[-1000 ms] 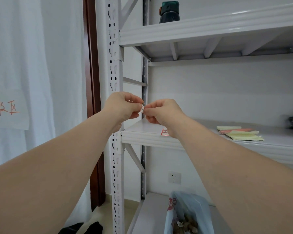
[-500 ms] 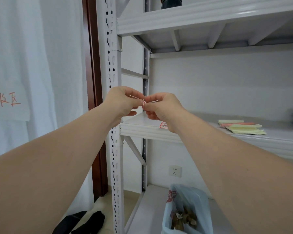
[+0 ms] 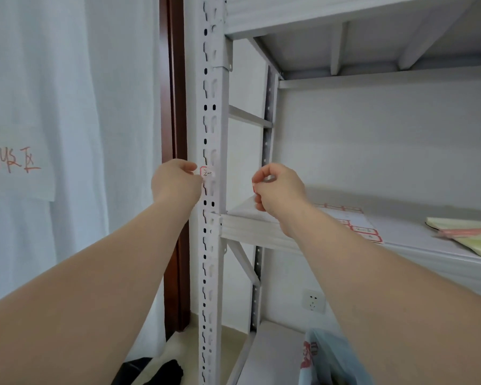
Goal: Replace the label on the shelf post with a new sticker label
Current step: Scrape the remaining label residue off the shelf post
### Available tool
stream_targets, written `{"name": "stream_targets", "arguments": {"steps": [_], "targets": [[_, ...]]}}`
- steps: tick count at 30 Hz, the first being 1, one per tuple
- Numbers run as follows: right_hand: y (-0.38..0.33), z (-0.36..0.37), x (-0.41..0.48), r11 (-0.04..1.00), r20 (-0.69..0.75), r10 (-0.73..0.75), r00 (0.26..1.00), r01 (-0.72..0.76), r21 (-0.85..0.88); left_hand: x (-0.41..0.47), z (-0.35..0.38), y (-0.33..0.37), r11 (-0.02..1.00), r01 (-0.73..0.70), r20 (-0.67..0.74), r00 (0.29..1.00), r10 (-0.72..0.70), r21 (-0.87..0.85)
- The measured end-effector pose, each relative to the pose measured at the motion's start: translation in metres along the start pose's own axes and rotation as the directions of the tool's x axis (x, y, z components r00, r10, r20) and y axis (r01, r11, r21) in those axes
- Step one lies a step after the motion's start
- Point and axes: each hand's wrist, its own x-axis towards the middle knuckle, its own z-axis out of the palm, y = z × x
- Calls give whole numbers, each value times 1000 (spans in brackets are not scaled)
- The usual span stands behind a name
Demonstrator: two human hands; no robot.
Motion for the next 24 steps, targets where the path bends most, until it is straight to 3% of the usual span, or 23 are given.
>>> {"name": "stream_targets", "arguments": {"steps": [11, 24], "targets": [[0, 16, 9, 987, -17, 5, 1000, -8, -162, 31, 10, -12, 997, -78, 67, 995, 77, 23], [-5, 50, 24, 970, -61, -85, 995, 68, -233, 39, 21, -9, 1000, 19, 190, 982, -17, -8]]}}
